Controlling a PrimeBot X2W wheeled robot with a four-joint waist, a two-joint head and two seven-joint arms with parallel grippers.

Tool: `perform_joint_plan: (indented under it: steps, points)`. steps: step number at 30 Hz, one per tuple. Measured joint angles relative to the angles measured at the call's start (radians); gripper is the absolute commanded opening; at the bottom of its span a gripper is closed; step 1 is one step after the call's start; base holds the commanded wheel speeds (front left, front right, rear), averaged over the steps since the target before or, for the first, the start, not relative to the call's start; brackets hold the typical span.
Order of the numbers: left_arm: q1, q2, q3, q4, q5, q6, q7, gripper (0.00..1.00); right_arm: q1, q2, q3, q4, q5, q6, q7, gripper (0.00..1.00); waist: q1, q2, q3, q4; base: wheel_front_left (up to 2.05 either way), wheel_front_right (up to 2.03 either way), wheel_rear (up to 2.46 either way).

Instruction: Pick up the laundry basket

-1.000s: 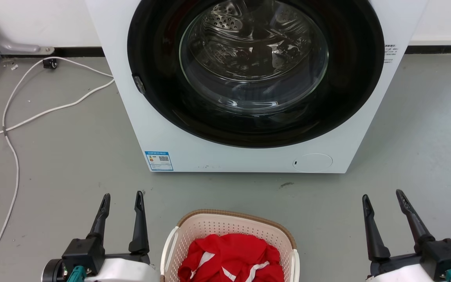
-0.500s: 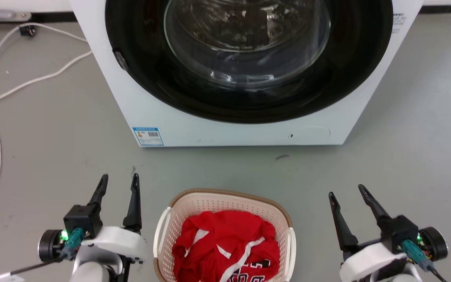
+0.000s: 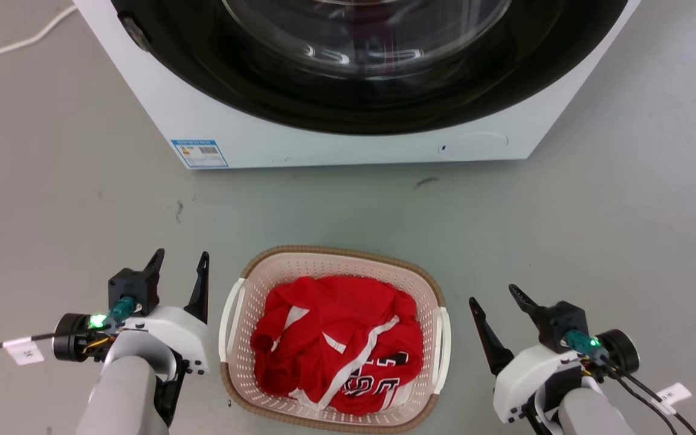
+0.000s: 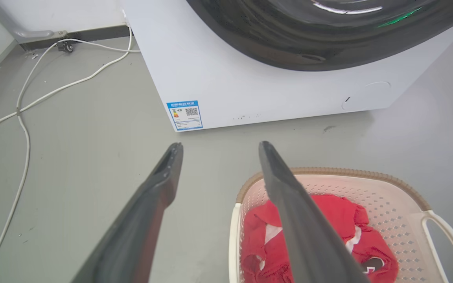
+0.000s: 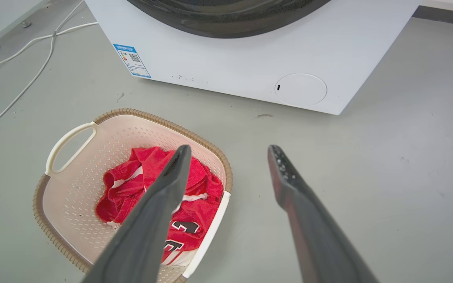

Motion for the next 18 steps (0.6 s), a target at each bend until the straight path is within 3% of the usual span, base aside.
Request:
perform_joint_plan:
  steps: [18]
  points:
    - [-0.22,0.039,-0.185,0.337,-0.059,-0.001,0.0,1.0,-0.226,0.0,0.187,0.308,0.117,0.0,0.0,1.0,0.0,0.0,0.18,-0.015,0.0,0.0,0.0]
